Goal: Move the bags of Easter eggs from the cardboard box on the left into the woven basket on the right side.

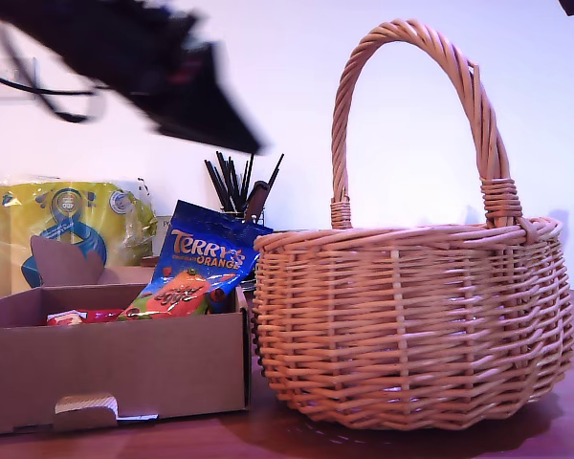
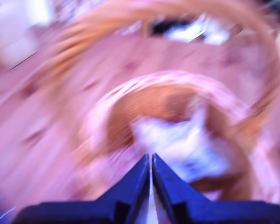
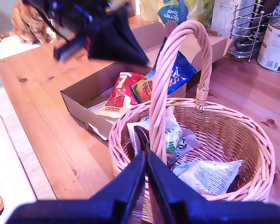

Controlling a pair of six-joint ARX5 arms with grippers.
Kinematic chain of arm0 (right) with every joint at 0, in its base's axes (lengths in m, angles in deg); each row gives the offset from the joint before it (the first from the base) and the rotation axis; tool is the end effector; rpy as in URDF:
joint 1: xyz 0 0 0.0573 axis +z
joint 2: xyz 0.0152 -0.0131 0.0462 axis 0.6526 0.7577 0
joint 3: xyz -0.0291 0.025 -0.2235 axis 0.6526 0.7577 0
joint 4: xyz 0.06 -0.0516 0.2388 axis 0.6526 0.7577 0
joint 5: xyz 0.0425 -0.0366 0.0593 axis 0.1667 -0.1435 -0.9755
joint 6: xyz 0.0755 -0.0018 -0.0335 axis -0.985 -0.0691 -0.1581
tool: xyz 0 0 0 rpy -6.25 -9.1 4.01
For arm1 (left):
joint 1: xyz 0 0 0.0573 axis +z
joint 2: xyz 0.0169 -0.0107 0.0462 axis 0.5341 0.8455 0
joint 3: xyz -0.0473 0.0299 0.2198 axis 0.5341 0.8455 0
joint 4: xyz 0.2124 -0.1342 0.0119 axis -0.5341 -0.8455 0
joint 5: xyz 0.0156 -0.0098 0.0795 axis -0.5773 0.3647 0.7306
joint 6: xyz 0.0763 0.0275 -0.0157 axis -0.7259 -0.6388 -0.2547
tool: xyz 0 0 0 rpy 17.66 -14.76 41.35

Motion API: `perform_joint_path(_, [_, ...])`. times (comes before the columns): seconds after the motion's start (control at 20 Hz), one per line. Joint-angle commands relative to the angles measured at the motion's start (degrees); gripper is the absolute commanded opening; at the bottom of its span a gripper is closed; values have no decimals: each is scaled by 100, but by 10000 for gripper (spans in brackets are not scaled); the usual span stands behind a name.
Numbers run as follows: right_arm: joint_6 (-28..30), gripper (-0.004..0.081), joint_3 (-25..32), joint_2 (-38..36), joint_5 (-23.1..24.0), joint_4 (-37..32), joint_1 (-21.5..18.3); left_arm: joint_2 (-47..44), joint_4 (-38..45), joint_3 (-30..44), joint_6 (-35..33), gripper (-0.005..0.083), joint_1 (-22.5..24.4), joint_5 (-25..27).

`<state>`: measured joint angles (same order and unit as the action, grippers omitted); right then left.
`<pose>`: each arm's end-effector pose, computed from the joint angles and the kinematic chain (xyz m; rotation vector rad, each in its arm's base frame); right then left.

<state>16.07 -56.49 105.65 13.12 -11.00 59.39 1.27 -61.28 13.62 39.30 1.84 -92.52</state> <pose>0.1424 0.0854 0.2425 -0.1666 0.3535 0.8990 0.2651 -0.1888 0.2001 0.3329 0.4371 -1.0225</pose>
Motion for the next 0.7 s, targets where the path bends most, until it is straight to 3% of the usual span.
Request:
perform_joint_path(0.0, [-4,-12,-44,22,-2,-37,9,68,-284,42,-264,-24,352,15])
perform_joint_path(0.15, [-4,-12,-44,22,-2,-46,9,153,-446,42,-420,-24,979,-4])
perform_joint_path(0.3, [-4,-12,-44,28,-2,-46,9,262,-330,42,-713,-20,1279,-153])
perform_joint_path(0.35, [-4,-12,-46,33,-4,-50,9,308,-181,42,-824,19,1316,-221])
perform_joint_path(0.4, [-4,-12,-46,33,-4,-52,9,330,0,42,-846,112,1318,-216])
perform_joint_path(0.5, [-4,-12,-46,33,-4,-52,9,413,549,42,-876,474,1318,-210])
perform_joint_path(0.55, [-4,-12,-44,33,-4,-48,9,448,743,39,-979,589,1316,-210])
perform_joint_path(0.65, [-4,-12,-46,48,-4,-52,9,581,977,26,-1126,603,1318,-317])
